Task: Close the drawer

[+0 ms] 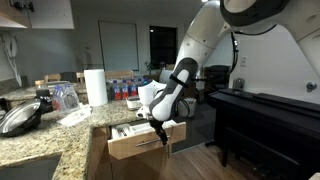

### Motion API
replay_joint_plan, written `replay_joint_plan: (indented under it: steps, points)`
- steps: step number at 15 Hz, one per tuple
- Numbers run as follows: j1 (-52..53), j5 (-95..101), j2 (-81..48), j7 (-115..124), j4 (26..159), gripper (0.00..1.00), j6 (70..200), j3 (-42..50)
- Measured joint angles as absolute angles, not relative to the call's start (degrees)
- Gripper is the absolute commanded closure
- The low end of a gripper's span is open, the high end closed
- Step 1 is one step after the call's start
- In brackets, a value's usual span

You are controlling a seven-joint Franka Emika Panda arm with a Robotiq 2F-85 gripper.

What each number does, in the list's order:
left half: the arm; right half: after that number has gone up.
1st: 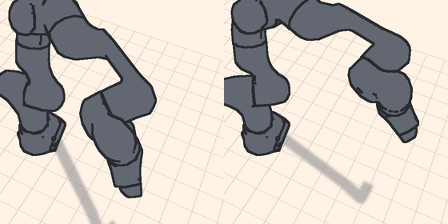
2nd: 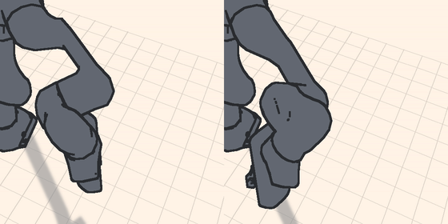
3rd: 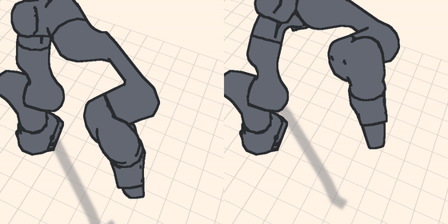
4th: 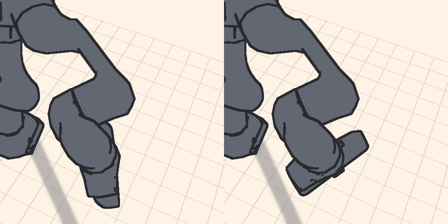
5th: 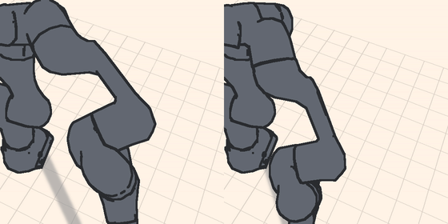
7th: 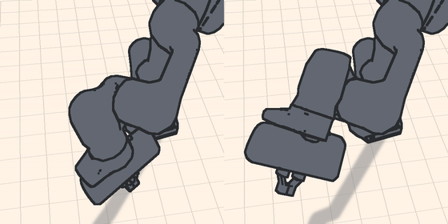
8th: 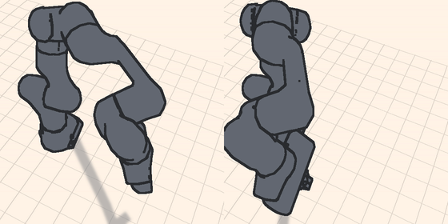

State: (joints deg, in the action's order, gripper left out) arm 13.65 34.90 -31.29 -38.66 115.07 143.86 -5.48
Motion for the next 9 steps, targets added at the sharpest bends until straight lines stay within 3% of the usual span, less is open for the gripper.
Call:
replay_joint_plan:
  steps: [9]
  points:
    - [15.3, 45.7, -34.6, -28.7, 110.4, 0.00, 144.1, -4.4]
